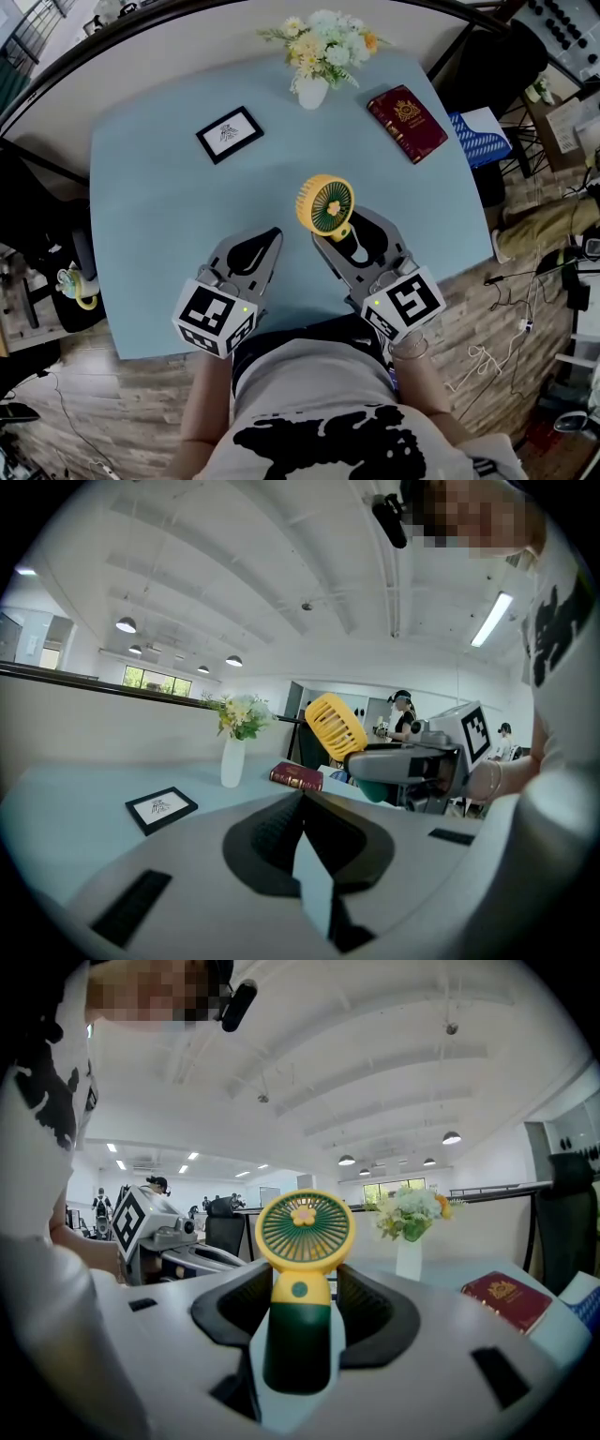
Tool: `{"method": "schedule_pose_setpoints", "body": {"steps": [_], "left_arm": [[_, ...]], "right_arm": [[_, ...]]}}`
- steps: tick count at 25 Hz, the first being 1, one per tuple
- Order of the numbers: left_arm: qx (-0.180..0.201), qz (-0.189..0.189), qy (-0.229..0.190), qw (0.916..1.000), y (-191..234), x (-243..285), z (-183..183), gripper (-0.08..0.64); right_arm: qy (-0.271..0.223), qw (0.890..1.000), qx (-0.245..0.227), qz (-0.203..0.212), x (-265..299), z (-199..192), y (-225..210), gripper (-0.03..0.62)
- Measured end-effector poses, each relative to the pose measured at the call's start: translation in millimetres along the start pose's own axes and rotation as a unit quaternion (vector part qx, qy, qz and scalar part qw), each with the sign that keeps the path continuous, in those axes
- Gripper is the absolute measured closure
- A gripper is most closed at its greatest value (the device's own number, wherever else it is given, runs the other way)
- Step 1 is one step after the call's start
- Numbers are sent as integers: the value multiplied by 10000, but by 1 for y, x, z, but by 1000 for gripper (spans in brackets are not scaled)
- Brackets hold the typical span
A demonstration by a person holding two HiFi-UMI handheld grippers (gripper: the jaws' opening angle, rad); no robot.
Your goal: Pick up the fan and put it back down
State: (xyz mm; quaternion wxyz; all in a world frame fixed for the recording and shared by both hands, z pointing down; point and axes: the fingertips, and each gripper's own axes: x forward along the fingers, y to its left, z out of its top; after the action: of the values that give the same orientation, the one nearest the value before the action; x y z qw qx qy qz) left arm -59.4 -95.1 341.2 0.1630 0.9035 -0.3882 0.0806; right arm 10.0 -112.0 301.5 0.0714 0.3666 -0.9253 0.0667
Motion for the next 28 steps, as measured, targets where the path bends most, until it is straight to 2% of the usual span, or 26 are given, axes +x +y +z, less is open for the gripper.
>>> {"method": "schedule_pose_setpoints", "body": {"steps": [12, 28], "left_arm": [[21, -46, 104, 9999, -1, 7, -6, 549], [-217, 39, 451, 9987, 23, 35, -32, 549]], "right_arm": [[154, 9999, 62, -28, 4, -11, -5, 374], [684, 9974, 209, -36, 28, -51, -38, 376]]}}
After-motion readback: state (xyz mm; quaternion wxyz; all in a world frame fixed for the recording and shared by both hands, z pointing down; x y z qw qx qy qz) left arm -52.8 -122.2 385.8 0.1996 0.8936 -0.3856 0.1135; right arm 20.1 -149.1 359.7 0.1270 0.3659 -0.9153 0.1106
